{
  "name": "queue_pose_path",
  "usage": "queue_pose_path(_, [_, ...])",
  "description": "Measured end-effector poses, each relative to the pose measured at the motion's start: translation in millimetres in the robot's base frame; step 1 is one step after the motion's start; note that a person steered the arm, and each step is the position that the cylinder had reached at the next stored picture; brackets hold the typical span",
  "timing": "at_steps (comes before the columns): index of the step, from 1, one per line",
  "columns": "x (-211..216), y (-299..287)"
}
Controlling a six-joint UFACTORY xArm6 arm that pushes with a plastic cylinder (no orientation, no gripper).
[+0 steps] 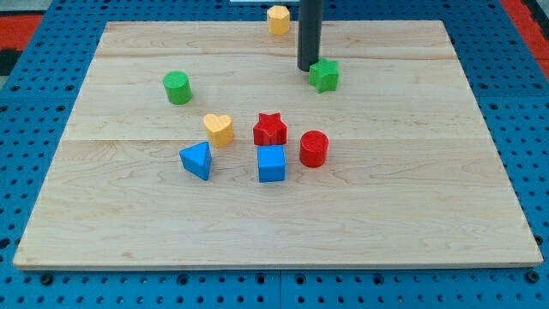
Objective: Move you arm towards the yellow hexagon
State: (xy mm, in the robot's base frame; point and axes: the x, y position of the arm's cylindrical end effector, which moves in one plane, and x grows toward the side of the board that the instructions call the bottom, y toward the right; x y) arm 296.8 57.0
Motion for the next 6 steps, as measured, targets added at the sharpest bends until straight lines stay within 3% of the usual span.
queue_pose_path(2, [0, 26])
queue_pose_path(6, [-9, -6])
